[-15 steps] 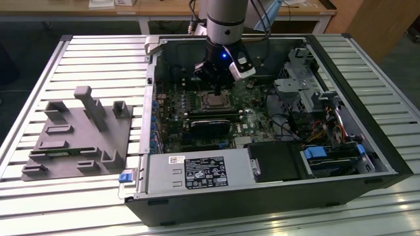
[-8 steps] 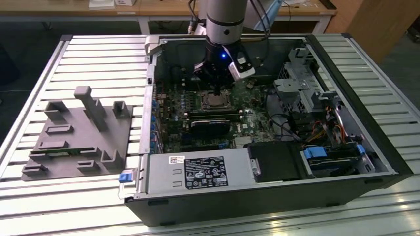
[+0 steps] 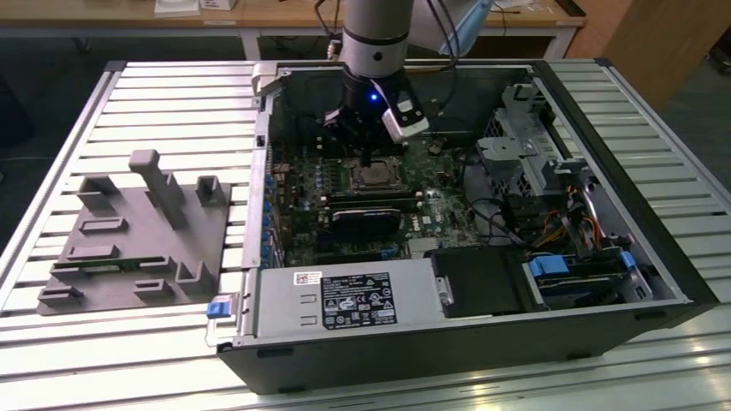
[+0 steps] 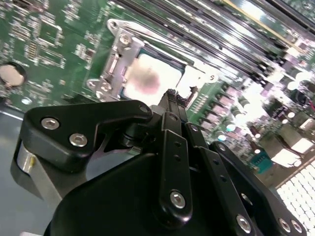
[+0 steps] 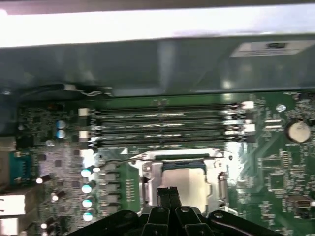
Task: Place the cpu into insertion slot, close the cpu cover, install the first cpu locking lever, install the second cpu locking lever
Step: 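Install the first cpu locking lever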
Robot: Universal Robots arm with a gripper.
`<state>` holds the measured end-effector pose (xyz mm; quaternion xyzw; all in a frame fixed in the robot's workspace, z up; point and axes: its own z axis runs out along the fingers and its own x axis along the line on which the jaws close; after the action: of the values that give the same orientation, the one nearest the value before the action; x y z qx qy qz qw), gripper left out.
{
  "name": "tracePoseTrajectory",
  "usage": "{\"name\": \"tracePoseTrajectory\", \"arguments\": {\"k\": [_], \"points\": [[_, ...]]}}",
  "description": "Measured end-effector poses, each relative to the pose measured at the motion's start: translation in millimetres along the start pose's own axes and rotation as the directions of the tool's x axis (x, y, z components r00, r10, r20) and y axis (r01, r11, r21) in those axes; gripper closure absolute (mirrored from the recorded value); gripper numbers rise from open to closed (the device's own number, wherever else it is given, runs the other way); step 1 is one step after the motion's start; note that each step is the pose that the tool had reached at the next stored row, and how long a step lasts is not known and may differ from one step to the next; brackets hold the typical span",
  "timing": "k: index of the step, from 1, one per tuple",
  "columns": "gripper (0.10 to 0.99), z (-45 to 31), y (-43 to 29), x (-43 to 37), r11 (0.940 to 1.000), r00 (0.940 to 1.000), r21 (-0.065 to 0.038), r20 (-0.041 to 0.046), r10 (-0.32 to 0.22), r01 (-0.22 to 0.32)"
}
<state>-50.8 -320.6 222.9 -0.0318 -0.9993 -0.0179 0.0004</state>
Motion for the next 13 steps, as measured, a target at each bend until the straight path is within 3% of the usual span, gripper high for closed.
{"name": "tracePoseTrajectory", "arguments": {"k": [13], "points": [[0.980,0.0,-2.0,30.8,1.0000,1.0000,0.000,0.0000,0.000,0.000]]}}
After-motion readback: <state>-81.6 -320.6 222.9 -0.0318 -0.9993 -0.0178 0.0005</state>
